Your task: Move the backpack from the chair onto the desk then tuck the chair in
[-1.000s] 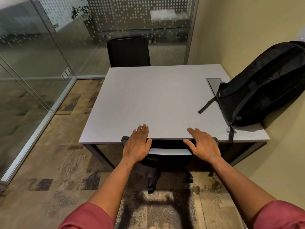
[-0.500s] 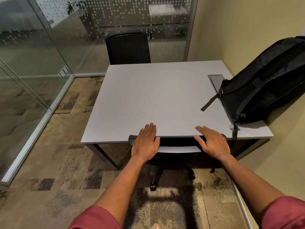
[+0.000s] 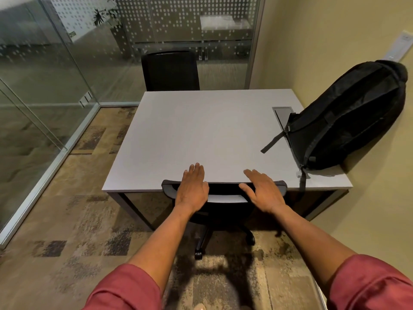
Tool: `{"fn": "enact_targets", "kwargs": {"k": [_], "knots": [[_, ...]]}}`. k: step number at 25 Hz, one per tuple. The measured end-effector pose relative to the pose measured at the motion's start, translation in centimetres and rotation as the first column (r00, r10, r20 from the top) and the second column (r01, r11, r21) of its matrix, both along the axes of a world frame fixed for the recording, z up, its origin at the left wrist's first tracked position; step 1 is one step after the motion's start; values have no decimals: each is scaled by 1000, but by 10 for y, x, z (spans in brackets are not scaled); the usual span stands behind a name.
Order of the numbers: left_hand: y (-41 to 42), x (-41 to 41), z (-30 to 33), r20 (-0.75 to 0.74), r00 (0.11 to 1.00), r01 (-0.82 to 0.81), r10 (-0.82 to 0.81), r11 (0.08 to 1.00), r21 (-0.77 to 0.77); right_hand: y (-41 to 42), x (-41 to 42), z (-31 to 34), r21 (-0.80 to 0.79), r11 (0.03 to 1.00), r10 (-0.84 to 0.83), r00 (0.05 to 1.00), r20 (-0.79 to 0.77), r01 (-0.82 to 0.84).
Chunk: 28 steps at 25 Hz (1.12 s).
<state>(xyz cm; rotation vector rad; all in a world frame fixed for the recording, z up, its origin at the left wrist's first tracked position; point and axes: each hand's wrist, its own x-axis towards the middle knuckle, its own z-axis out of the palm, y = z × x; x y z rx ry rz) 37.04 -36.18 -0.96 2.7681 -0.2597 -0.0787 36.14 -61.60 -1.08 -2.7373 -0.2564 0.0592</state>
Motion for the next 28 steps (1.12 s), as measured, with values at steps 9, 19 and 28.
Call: {"fn": "enact_targets", "kwargs": {"k": [9, 19, 28], "knots": [[-18, 0, -7, 4, 1000, -19, 19, 999, 40, 8, 2, -10, -47, 995, -84, 989, 123, 90], [-21, 2, -11, 16, 999, -33, 32, 999, 42, 6, 4, -12, -61, 996, -61, 990, 128, 70], [-26, 8, 38, 107, 994, -31, 31, 1000, -1, 7, 10, 21, 1, 1000, -31, 992, 123, 31]]}}
